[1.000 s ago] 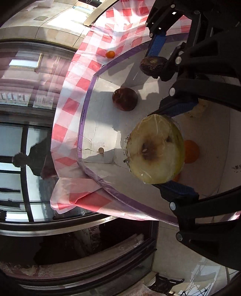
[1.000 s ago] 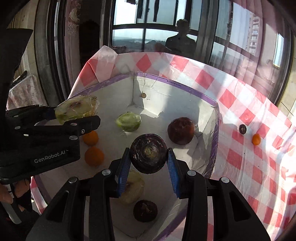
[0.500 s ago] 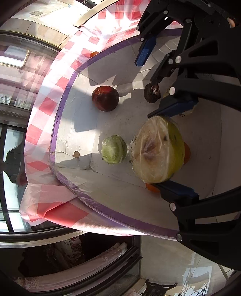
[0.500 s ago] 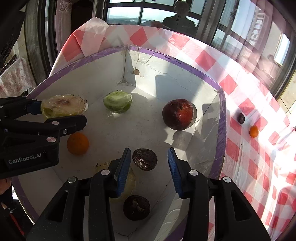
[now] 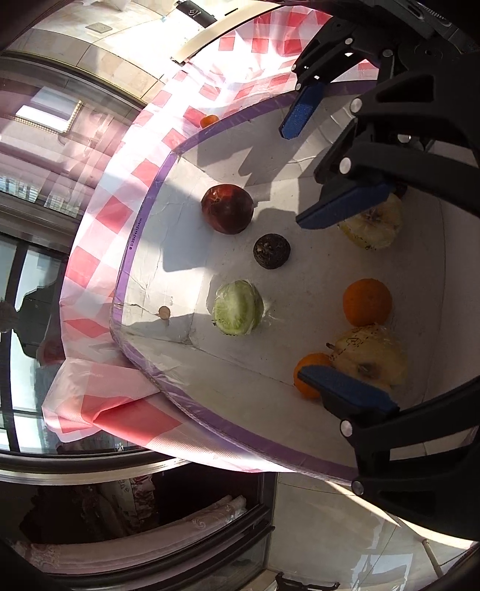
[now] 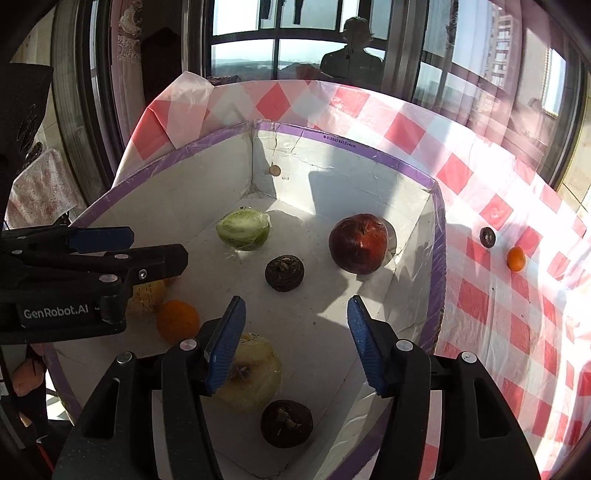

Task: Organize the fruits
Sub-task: 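Move both open tools back over the orange and passion fruit on the table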

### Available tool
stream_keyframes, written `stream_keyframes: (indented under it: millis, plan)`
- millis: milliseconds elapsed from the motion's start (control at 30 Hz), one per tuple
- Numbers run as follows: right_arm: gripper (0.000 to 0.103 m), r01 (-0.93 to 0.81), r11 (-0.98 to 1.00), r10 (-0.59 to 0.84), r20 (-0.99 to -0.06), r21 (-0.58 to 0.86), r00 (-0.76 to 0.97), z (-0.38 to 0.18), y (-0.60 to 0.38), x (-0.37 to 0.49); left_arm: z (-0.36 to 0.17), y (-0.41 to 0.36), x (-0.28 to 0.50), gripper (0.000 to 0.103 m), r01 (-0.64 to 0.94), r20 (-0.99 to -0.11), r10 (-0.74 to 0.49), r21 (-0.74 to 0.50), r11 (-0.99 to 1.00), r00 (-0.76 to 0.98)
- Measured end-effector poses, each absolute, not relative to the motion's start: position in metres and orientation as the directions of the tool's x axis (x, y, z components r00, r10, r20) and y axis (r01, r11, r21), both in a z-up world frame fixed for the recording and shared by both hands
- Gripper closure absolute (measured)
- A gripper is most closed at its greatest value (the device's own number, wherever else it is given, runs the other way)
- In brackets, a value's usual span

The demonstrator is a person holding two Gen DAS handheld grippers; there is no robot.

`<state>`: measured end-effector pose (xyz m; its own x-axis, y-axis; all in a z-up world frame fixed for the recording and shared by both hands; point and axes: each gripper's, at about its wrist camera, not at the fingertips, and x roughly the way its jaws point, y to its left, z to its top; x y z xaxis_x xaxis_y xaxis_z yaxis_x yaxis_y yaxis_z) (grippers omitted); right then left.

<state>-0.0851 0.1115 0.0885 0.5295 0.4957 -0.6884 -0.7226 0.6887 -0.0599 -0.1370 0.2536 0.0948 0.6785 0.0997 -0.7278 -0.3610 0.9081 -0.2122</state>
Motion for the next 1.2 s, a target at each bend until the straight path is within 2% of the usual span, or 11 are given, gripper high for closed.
stream_keyframes:
  millis: [33,100,167,267,433,533,633,767,900,967,1200]
  plan:
    - [0.039,-0.72,0.692,0.523,-0.659,-0.041,0.54,0.093,0.106,-0.087,0.106,0.247,-0.142,0.017,-0.373,-0.686,0.15,-0.189,0.908,0.712]
    - [0.029,-0.717,0.697,0.579,-0.586,-0.005,0.567,0.104,0.091,-0.091,0.133,0.229,-0.156,0.002,-0.37,-0.556,0.227,-0.159,0.915,0.8]
    - [0.022,-0.708,0.706,0.616,-0.508,0.017,0.602,0.116,0.072,-0.094,0.162,0.207,-0.173,0.002,-0.323,-0.398,0.234,-0.171,0.931,0.887]
    - [0.016,-0.667,0.744,0.624,-0.405,0.046,0.668,0.128,0.034,-0.091,0.191,0.172,-0.185,0.002,-0.207,-0.237,0.156,-0.206,0.956,0.959]
    - [0.016,-0.516,0.834,0.55,-0.351,0.195,0.758,0.125,-0.052,-0.058,0.202,0.102,-0.173,0.002,0.004,-0.095,-0.025,-0.215,0.977,0.995]
    - [0.016,-0.358,0.901,0.43,-0.399,0.246,0.81,0.105,-0.105,-0.03,0.189,0.052,-0.138,0.002,0.108,-0.147,-0.134,-0.17,0.979,0.98]
    - [0.016,-0.196,0.941,0.311,-0.473,0.276,0.825,0.078,-0.156,-0.004,0.159,0.004,-0.087,0.002,0.15,-0.25,-0.179,-0.133,0.98,0.951]
    - [0.016,-0.059,0.952,0.221,-0.538,0.301,0.813,0.054,-0.206,0.024,0.11,-0.018,-0.009,0.002,0.077,-0.373,-0.147,-0.196,0.978,0.916]
    - [0.016,-0.05,0.966,0.192,-0.574,0.253,0.796,0.04,-0.218,0.055,0.06,0.0,0.057,0.002,-0.082,-0.514,-0.078,-0.282,0.956,0.855]
    - [0.016,-0.072,0.97,0.198,-0.584,0.231,0.787,0.039,-0.215,0.073,0.047,0.014,0.066,0.002,-0.099,-0.517,-0.097,-0.339,0.935,0.851]
    - [0.016,-0.212,0.962,0.272,-0.634,0.171,0.724,0.031,-0.164,0.165,0.026,0.026,0.07,0.002,-0.071,-0.508,-0.162,-0.408,0.91,0.846]
